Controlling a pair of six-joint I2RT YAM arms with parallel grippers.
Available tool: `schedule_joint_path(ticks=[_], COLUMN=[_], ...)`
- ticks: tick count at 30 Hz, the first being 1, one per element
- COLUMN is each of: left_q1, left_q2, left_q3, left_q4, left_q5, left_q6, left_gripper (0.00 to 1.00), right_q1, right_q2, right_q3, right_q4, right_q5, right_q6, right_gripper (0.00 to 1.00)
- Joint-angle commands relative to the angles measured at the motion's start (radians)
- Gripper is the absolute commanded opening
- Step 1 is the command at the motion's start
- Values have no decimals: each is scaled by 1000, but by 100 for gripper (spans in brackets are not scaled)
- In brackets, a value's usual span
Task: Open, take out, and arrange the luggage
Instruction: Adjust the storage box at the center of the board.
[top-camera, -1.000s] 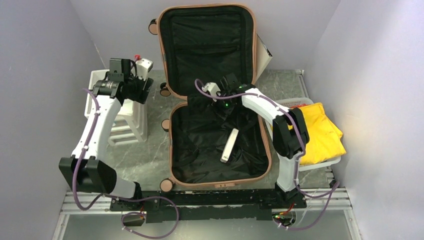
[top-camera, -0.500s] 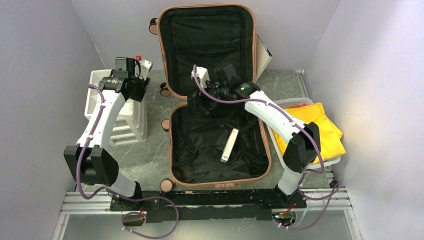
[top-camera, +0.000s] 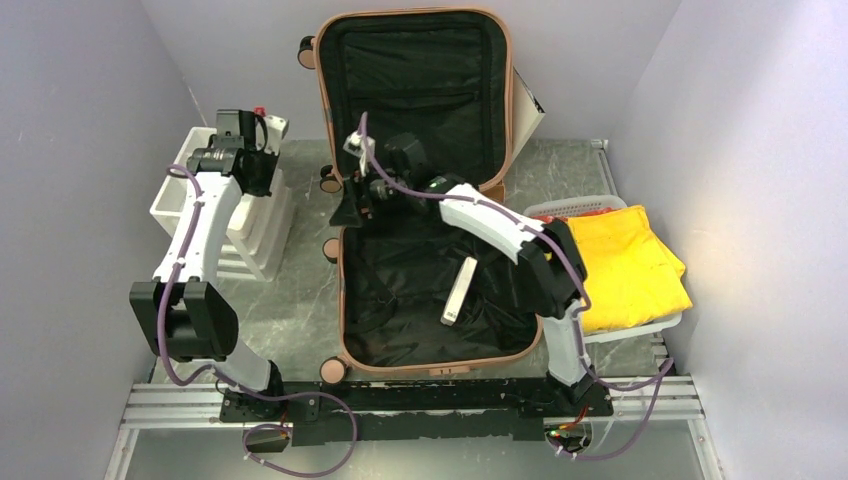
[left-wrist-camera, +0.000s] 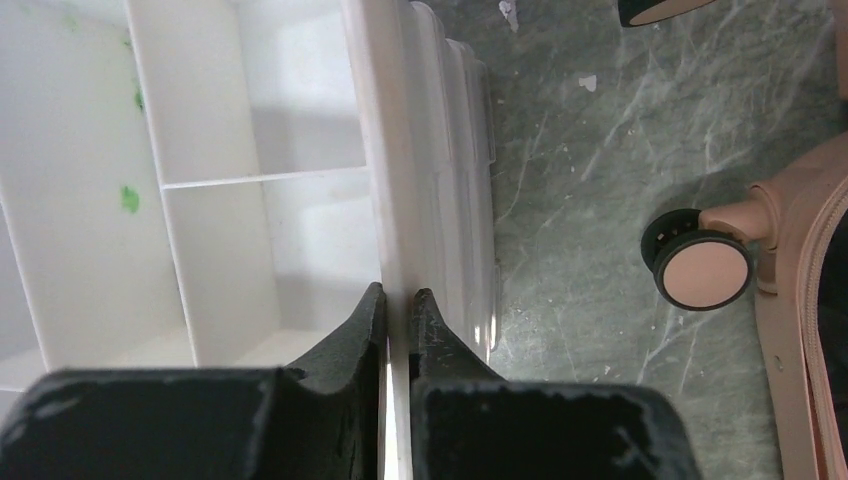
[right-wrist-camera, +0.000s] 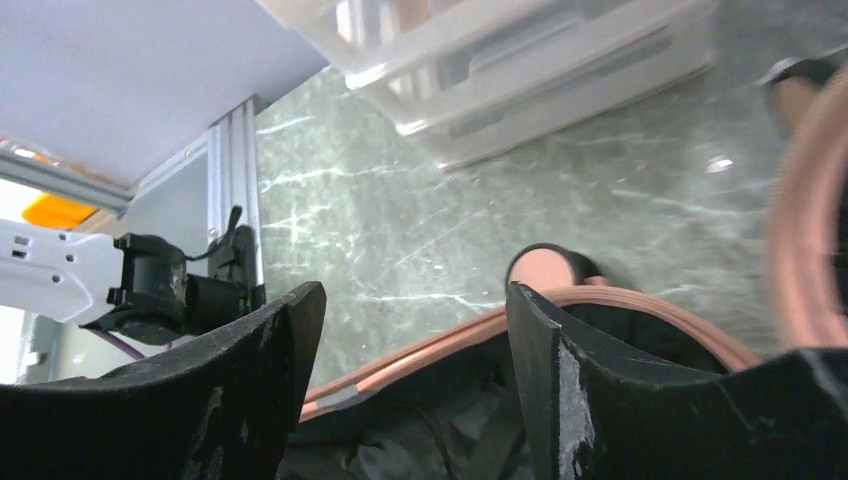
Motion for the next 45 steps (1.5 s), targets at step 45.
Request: schedule_joint_path(ticks=[45], left_q1=[388], left_q2=[-198], left_q3=[123], left_q4=[-180], left_q5=[459], left_q6=[198], left_gripper=[5], right_q1=[236], right_q2=[355], right_q3=[114], right_q4=[467], right_q5=[48], right_q6=[715], right_gripper=[78])
